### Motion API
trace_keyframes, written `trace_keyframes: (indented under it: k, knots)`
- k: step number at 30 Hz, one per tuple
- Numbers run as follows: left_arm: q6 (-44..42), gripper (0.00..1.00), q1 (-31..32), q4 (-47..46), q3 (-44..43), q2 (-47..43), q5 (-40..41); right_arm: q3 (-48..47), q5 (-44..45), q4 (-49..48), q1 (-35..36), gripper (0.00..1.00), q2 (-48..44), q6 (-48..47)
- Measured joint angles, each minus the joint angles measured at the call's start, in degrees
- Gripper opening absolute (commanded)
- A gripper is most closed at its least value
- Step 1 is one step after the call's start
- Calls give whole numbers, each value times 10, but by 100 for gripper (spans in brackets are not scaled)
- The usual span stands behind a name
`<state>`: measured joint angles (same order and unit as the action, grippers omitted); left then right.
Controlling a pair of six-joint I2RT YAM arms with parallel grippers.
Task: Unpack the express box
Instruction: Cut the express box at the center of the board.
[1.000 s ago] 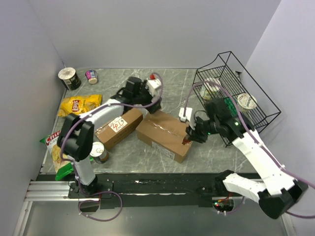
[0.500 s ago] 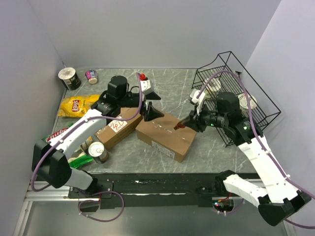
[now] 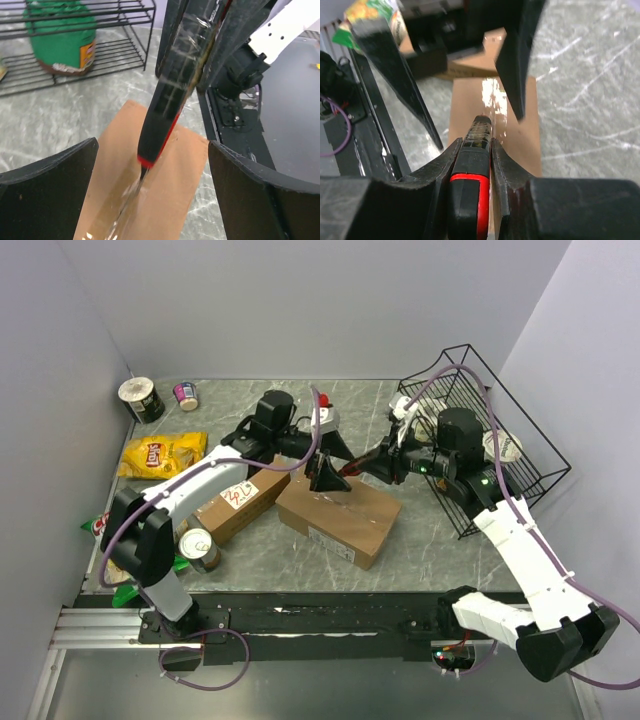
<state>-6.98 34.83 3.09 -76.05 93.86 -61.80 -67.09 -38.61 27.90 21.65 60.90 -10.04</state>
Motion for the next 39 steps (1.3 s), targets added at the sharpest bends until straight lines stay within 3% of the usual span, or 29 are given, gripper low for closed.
trace_keyframes:
  k: [2,4,5,6,7,9,10,12,14,16,22,28,34,39]
  knots:
    - [0,86,5,5,-19,15,-10,0,-4,-15,0,0,-1,4]
    - [2,65,9,10,-40,34,-24,0,-8,-23,-1,0,-2,8]
    - [3,54,10,16,-54,45,-31,0,-11,-24,-1,0,-2,9]
    - [3,26,12,22,-71,59,-39,0,-14,-24,-1,0,-3,9]
    - [3,14,13,30,-90,73,-49,0,-15,-24,-1,0,-4,8]
    - [-4,1,15,60,-128,99,-86,-1,1,-28,-7,0,-6,-7]
    - [-21,1,16,74,-145,109,-101,-1,-4,-26,-15,0,-8,-2]
    - [-54,1,16,96,-170,127,-130,-2,-5,-20,-19,25,-14,-6]
    - [-74,1,19,118,-182,131,-136,-11,-5,3,-20,61,-16,-22]
    - [-92,1,24,153,-191,131,-129,-32,-14,49,-26,68,-10,-51]
    - [-186,1,23,271,-223,131,-64,-129,-59,200,-55,69,37,-170]
    - [-225,1,24,320,-225,132,-38,-147,-104,241,-55,67,81,-192]
    - [-188,1,21,298,-224,133,-47,-100,-113,164,-54,67,68,-137]
    - [-85,1,21,182,-184,131,-86,10,-85,31,-53,67,-9,-66]
